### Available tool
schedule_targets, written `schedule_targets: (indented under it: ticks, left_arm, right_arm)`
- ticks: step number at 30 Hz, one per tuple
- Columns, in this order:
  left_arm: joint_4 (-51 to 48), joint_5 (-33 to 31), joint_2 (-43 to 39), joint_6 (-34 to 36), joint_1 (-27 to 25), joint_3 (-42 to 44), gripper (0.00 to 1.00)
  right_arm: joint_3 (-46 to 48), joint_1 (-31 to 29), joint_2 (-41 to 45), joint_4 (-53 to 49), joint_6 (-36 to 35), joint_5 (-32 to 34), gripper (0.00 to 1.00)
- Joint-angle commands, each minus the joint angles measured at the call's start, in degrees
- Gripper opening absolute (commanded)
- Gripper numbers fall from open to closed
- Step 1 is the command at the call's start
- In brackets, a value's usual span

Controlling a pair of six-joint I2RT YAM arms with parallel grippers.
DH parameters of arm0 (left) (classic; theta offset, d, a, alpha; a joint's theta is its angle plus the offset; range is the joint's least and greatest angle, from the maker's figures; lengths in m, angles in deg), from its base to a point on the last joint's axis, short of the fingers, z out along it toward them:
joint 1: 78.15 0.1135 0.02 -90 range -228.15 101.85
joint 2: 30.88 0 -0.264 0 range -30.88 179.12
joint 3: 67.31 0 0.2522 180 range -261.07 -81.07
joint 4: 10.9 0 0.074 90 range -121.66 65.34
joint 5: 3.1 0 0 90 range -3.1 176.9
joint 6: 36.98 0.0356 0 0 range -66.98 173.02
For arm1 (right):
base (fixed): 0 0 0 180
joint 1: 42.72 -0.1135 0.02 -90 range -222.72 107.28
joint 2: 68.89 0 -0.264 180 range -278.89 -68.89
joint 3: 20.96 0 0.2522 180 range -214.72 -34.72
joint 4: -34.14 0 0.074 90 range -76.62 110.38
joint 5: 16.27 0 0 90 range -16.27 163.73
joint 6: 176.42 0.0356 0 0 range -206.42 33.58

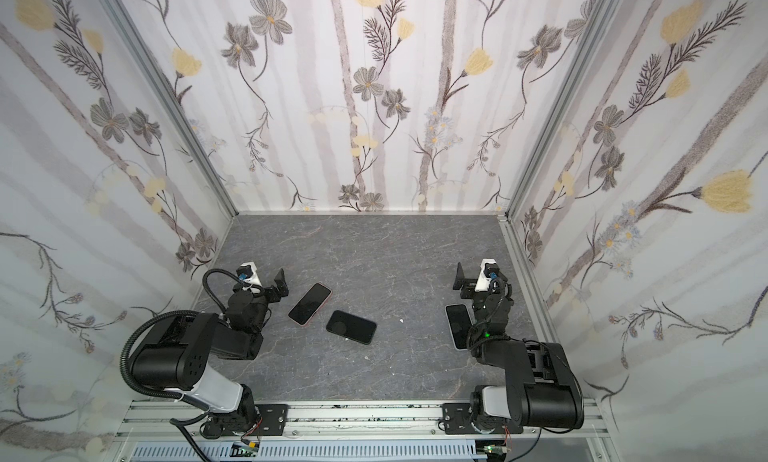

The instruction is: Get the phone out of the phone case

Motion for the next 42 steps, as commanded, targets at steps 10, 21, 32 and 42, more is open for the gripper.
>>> schedule_targets:
  ticks: [10,21,32,42]
  left_arm:
    - [-17.0,-21.7,-17.3,-1.9,-9.6,-2.8,1.00]
    - [-56.0,-14.1,-25.4,-22.3,-13.6,-20.3,1.00]
    - [-63.6,-12.7,-21.5,-28.2,-32.5,-25.6,1.00]
    - [-62.9,-13.7,-6.0,-30.4,-47.6,-36.3,1.00]
  right_arm:
    - [-2.6,-1.5,17.0,-18.2,1.7,2.8,1.00]
    - [-17.3,-1.6,28.6,-62.0,31.4,12.8,1.00]
    - [-30.4,-1.6,17.6,-88.2,28.3,1.5,1.00]
    - [-29.2,-1.6,10.8,-96.0,28.2,0.9,1.00]
